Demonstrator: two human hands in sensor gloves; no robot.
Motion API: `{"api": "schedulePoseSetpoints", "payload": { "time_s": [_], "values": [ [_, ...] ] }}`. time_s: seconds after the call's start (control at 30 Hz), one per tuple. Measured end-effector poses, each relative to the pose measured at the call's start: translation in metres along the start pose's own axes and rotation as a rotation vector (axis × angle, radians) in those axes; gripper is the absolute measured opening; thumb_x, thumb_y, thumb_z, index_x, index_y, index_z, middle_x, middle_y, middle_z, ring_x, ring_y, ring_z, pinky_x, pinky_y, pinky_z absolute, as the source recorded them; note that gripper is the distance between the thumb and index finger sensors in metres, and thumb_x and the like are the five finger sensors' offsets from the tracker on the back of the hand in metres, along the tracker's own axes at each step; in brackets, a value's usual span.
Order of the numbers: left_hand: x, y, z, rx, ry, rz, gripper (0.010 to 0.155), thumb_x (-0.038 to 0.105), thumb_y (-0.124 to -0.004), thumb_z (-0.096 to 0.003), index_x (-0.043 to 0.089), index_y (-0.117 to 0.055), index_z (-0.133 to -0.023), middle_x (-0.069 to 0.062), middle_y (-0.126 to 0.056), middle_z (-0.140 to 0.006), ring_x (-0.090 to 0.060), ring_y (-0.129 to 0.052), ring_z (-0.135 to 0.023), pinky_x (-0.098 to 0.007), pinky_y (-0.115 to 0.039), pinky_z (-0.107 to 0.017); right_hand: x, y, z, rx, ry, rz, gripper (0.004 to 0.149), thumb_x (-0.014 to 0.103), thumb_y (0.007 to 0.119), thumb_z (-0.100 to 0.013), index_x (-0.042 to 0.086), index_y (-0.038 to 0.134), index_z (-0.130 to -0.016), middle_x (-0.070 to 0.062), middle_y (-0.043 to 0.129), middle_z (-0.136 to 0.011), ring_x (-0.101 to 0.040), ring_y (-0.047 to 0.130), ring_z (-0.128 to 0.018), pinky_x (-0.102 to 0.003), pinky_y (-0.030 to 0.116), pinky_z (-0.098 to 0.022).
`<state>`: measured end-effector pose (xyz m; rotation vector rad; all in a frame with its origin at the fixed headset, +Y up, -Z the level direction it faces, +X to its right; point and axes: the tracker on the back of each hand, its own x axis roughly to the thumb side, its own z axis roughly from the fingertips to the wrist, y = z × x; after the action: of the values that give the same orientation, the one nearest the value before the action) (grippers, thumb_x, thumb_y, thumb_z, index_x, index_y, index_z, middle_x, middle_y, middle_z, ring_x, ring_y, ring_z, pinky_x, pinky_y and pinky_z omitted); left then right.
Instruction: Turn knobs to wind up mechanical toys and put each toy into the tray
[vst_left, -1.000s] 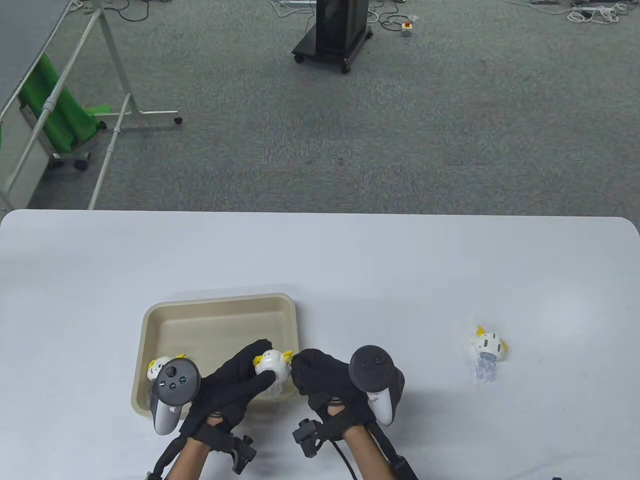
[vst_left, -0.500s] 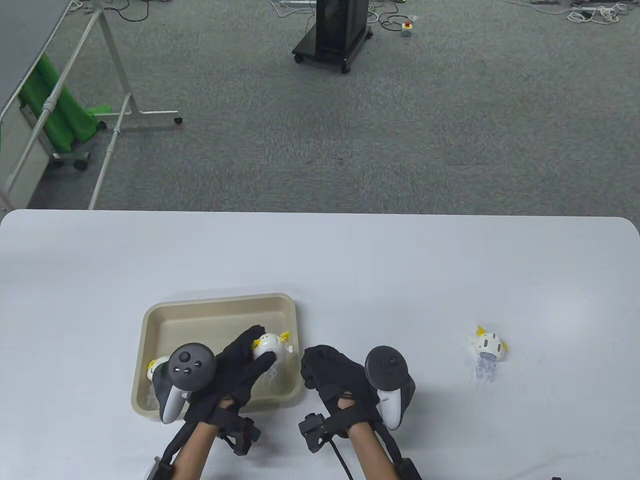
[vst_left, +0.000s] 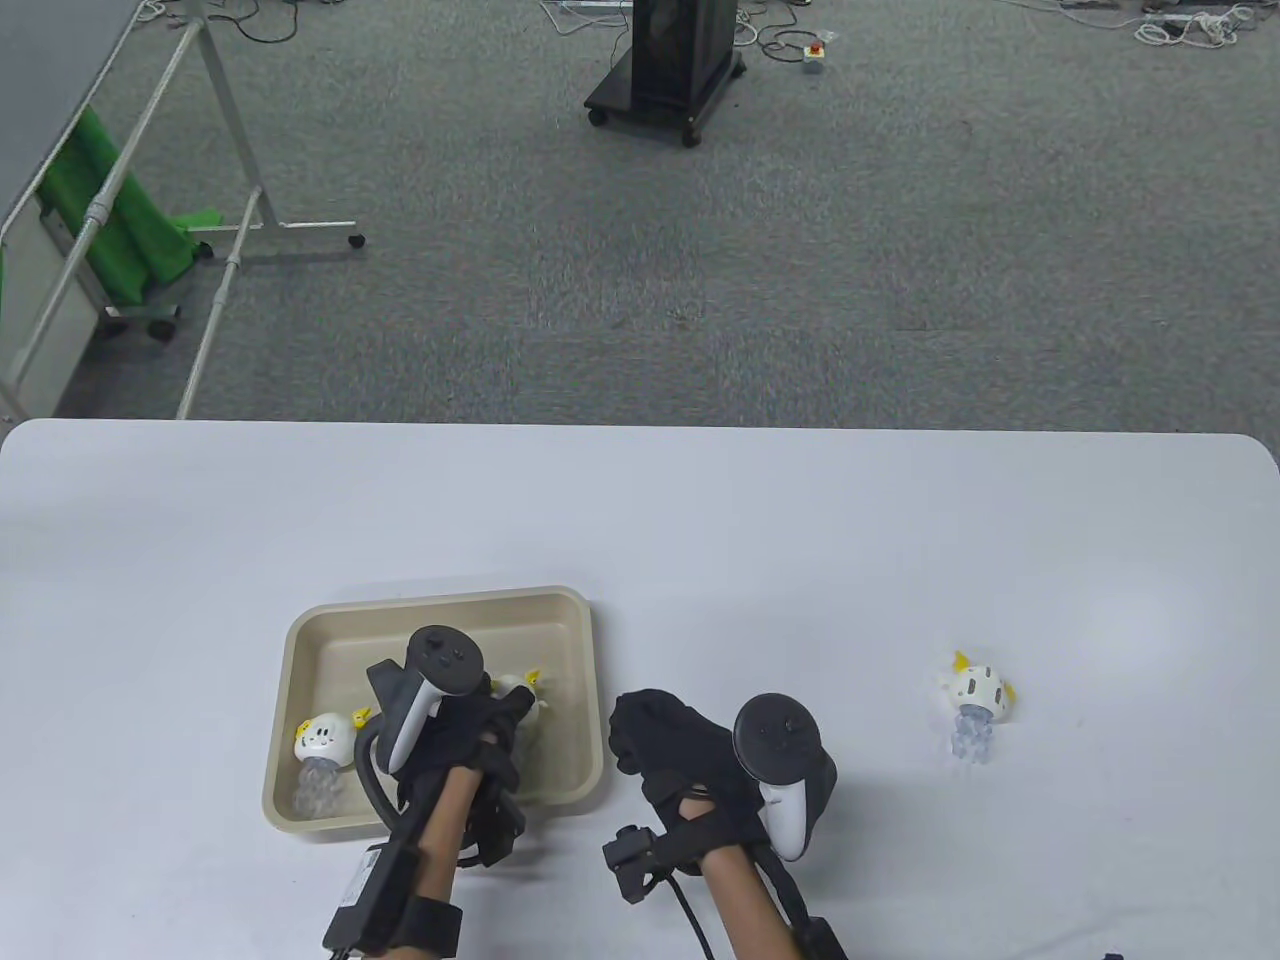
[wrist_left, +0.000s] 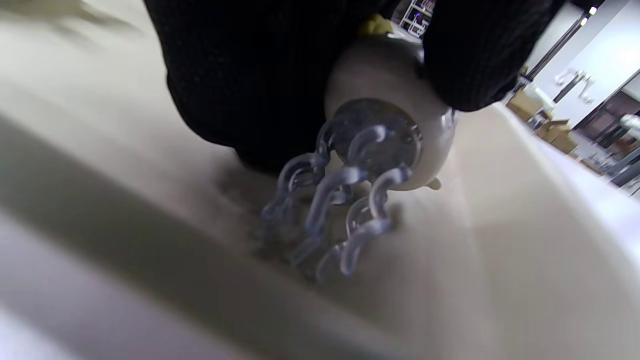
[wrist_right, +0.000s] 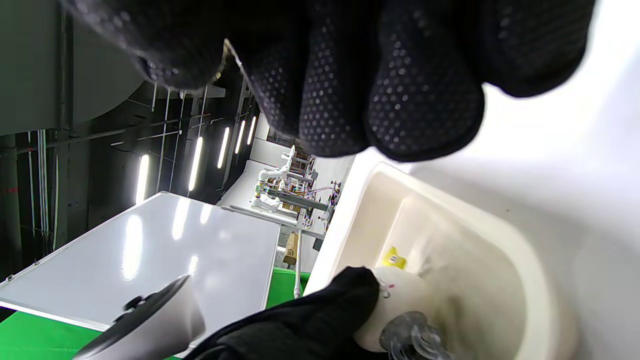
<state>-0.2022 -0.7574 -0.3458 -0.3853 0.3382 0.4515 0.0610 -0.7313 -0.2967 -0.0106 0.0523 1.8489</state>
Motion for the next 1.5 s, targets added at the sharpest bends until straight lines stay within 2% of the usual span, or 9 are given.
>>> {"api": "schedulePoseSetpoints", "payload": {
  "time_s": [0.3, 0.43, 0.6, 0.73, 0.9, 1.0, 1.23, 1.37, 1.5],
  "values": [
    [0.008, 0.0, 0.007, -0.008, -0.021, -0.109, 0.08, 0.061, -0.074, -0.049, 0.004, -0.077, -0.105, -0.019, -0.092, -0.09, -0.038, -0.101, -0.071, -0.046, -0.089, -0.05, 0.0, 0.001, 0.001, 0.002, -0.009, -0.003, 0.052, 0.045, 0.074, -0.044, 0.005, 0.084, -0.075, -0.016, 0.095, -0.062, -0.034, 0.096, -0.044, -0.052, 0.08, -0.038],
    [0.011, 0.008, 0.029, 0.208, -0.185, -0.104, 0.085, 0.064, -0.071, -0.0492, 0.007, -0.065, -0.112, -0.021, -0.08, -0.102, -0.044, -0.093, -0.082, -0.049, -0.084, -0.058, 0.0, 0.0, 0.0, -0.002, -0.012, 0.007, 0.052, 0.045, 0.074, -0.044, 0.006, 0.084, -0.075, -0.016, 0.095, -0.063, -0.034, 0.096, -0.044, -0.052, 0.079, -0.038],
    [0.0, 0.013, 0.062, 0.476, -0.392, -0.052, 0.083, 0.064, -0.071, -0.0496, 0.012, -0.063, -0.114, -0.019, -0.073, -0.108, -0.048, -0.084, -0.091, -0.053, -0.079, -0.062, -0.001, -0.004, 0.001, -0.036, -0.019, 0.028, 0.052, 0.045, 0.074, -0.044, 0.005, 0.084, -0.075, -0.017, 0.095, -0.063, -0.035, 0.096, -0.045, -0.052, 0.079, -0.039],
    [-0.008, 0.017, 0.072, 0.58, -0.453, -0.067, 0.082, 0.063, -0.072, -0.0486, 0.011, -0.066, -0.112, -0.02, -0.073, -0.108, -0.05, -0.084, -0.09, -0.055, -0.078, -0.062, 0.003, -0.008, 0.001, -0.1, -0.051, 0.128, 0.053, 0.046, 0.075, -0.043, 0.005, 0.084, -0.076, -0.017, 0.094, -0.065, -0.036, 0.096, -0.046, -0.053, 0.079, -0.04],
    [-0.013, 0.015, 0.078, 0.595, -0.498, -0.007, 0.081, 0.062, -0.073, -0.0483, 0.01, -0.067, -0.111, -0.02, -0.073, -0.107, -0.05, -0.083, -0.09, -0.055, -0.078, -0.061, 0.015, -0.02, 0.004, -0.231, -0.104, 0.334, 0.057, 0.047, 0.075, -0.043, 0.005, 0.08, -0.081, -0.019, 0.091, -0.072, -0.039, 0.093, -0.053, -0.055, 0.076, -0.044],
    [-0.012, 0.014, 0.081, 0.595, -0.511, 0.006, 0.081, 0.062, -0.073, -0.0482, 0.011, -0.067, -0.111, -0.02, -0.074, -0.107, -0.05, -0.083, -0.09, -0.055, -0.078, -0.061, 0.027, -0.038, 0.003, -0.333, -0.077, 0.476, 0.061, 0.049, 0.075, -0.043, 0.006, 0.075, -0.087, -0.02, 0.086, -0.08, -0.041, 0.089, -0.061, -0.056, 0.073, -0.05],
    [-0.011, 0.013, 0.082, 0.587, -0.516, 0.009, 0.081, 0.062, -0.073, -0.0485, 0.011, -0.067, -0.111, -0.019, -0.074, -0.107, -0.049, -0.085, -0.089, -0.054, -0.079, -0.061, 0.036, -0.112, -0.018, -0.534, 0.204, 0.823, 0.069, 0.053, 0.074, -0.044, 0.012, 0.06, -0.099, -0.019, 0.069, -0.099, -0.042, 0.076, -0.081, -0.057, 0.063, -0.066],
    [-0.012, 0.013, 0.08, 0.572, -0.509, 0.024, 0.08, 0.061, -0.073, -0.0485, 0.011, -0.067, -0.111, -0.02, -0.074, -0.106, -0.049, -0.085, -0.089, -0.054, -0.079, -0.061, 0.022, -0.156, -0.029, -0.624, 0.345, 0.967, 0.072, 0.053, 0.073, -0.044, 0.013, 0.056, -0.101, -0.02, 0.064, -0.102, -0.043, 0.073, -0.084, -0.057, 0.06, -0.067],
    [-0.013, 0.013, 0.079, 0.567, -0.503, 0.038, 0.08, 0.061, -0.073, -0.0486, 0.011, -0.068, -0.111, -0.02, -0.074, -0.106, -0.05, -0.085, -0.089, -0.054, -0.079, -0.061, -0.008, -0.191, -0.035, -0.64, 0.516, 1.013, 0.076, 0.056, 0.072, -0.044, 0.014, 0.05, -0.104, -0.02, 0.057, -0.106, -0.043, 0.068, -0.089, -0.058, 0.057, -0.07]
  ]
}}
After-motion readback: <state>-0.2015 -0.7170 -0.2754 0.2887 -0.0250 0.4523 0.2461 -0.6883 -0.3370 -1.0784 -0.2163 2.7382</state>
